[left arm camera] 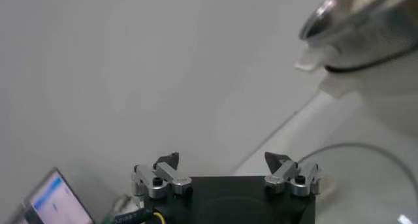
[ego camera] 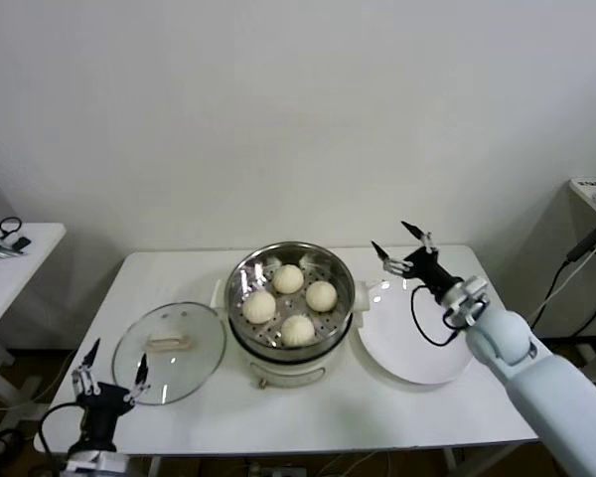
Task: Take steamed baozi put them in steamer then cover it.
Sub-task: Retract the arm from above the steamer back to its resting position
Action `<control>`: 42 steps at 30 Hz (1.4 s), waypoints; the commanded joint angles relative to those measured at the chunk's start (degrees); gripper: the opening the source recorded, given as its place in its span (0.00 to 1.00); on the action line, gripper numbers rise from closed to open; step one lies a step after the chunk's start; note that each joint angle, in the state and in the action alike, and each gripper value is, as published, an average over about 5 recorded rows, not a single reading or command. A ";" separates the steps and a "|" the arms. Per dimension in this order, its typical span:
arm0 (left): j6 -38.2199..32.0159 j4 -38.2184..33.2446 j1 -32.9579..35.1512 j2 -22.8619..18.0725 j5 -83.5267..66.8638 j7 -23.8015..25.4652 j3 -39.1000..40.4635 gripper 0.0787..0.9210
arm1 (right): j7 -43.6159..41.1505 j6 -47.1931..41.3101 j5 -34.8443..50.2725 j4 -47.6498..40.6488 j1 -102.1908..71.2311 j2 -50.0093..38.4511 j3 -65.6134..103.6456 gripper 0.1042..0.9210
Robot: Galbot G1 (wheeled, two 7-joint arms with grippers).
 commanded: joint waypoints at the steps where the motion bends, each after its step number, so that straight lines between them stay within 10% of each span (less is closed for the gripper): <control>1: 3.30 1.42 -0.79 1.83 34.85 -3.47 2.49 0.88 | 0.22 0.09 -3.34 2.96 -18.69 7.80 21.15 0.88; 42: 6.72 33.35 -26.08 3.47 52.21 -8.31 8.95 0.88 | -4.12 -1.79 -13.63 1.32 -27.30 12.01 25.10 0.88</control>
